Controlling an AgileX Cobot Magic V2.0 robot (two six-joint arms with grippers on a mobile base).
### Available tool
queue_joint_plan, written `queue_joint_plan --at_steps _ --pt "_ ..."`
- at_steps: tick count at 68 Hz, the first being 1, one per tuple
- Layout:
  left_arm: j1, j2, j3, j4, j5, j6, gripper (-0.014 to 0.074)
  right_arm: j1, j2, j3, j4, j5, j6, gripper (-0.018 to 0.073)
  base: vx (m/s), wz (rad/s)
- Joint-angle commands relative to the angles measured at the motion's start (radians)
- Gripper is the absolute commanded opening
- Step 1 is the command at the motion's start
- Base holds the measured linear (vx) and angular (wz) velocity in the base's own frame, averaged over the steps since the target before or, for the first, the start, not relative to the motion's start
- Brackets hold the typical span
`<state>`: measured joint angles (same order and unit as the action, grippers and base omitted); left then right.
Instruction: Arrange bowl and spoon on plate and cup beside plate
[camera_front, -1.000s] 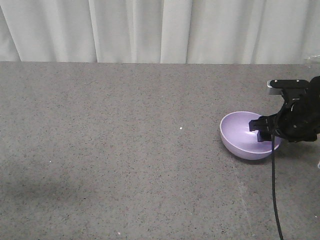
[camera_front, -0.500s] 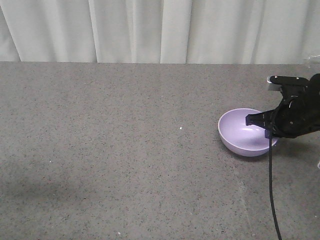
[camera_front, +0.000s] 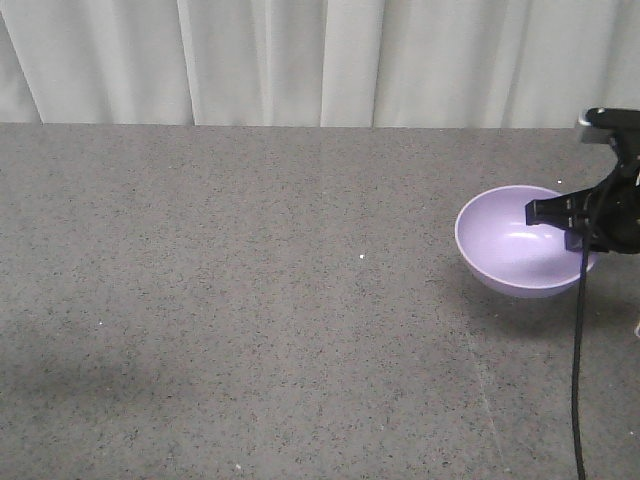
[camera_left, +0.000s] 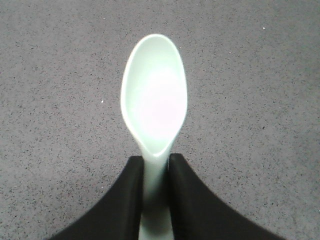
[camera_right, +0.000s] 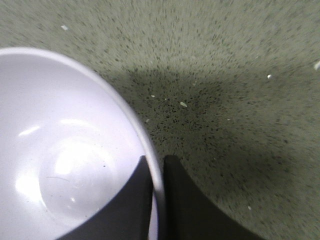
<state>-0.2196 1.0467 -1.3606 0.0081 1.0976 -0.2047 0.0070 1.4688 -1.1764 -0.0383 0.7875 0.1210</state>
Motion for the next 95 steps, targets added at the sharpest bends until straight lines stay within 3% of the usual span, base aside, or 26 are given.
queue_joint_plan --at_steps 1,16,42,95 --pt "-0.005 -0.015 -0.027 -0.008 -0.055 0.001 -0.0006 -0.003 -0.133 -0.027 0.013 0.006 -0.019 -0.0006 0.0 0.0" --pt "-0.005 -0.015 -0.027 -0.008 -0.055 0.001 -0.0006 -0.003 -0.317 -0.027 0.057 0.095 -0.046 -0.0006 0.0 0.0" --pt "-0.005 -0.015 -0.027 -0.008 -0.055 0.001 -0.0006 -0.003 -0.541 -0.027 0.052 0.186 -0.046 -0.0006 0.0 0.0" --pt "-0.005 -0.015 -0.027 -0.008 -0.055 0.001 -0.0006 -0.003 -0.566 -0.027 0.054 0.183 -0.046 -0.0006 0.0 0.0"
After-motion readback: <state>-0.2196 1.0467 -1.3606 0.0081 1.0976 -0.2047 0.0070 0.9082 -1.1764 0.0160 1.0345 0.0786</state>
